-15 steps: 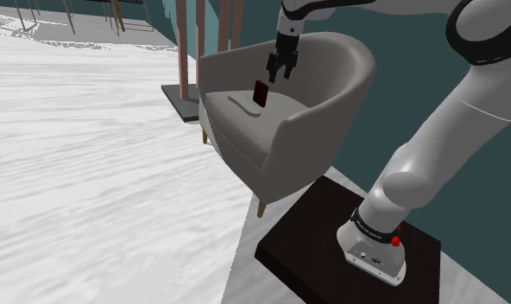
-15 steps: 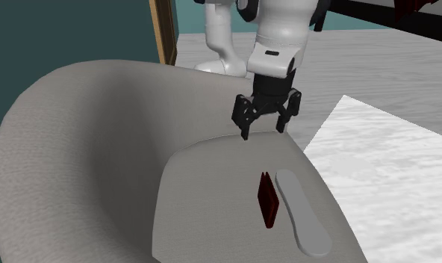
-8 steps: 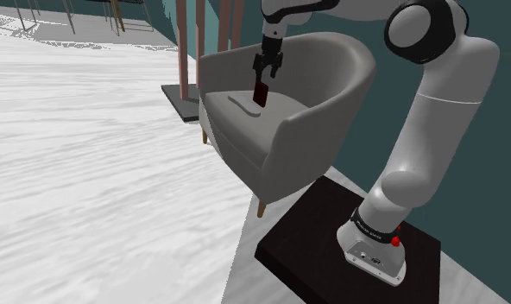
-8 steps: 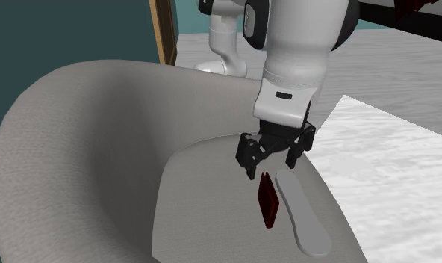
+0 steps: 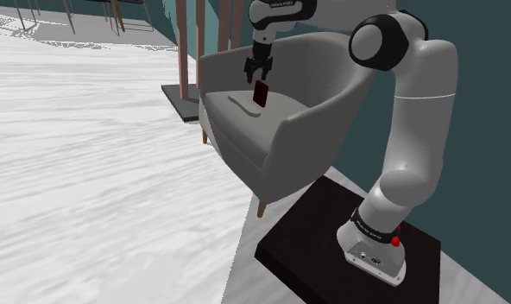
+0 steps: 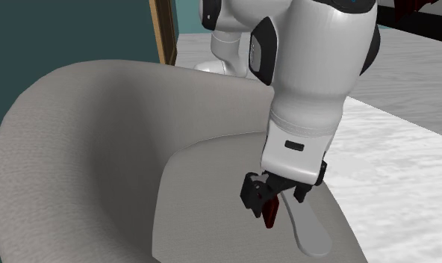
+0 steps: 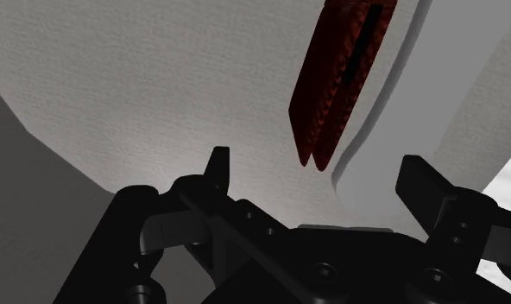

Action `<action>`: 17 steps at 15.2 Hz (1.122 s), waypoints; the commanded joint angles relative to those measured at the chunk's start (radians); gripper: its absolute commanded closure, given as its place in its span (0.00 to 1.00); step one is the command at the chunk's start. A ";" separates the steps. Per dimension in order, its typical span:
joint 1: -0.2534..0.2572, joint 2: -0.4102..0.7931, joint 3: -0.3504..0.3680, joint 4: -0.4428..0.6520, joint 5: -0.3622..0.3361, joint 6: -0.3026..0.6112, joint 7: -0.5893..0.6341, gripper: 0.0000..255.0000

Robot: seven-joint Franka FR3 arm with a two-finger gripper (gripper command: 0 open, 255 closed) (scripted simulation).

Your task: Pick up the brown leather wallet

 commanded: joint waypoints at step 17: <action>0.001 0.006 0.001 -0.040 0.002 0.046 -0.002 1.00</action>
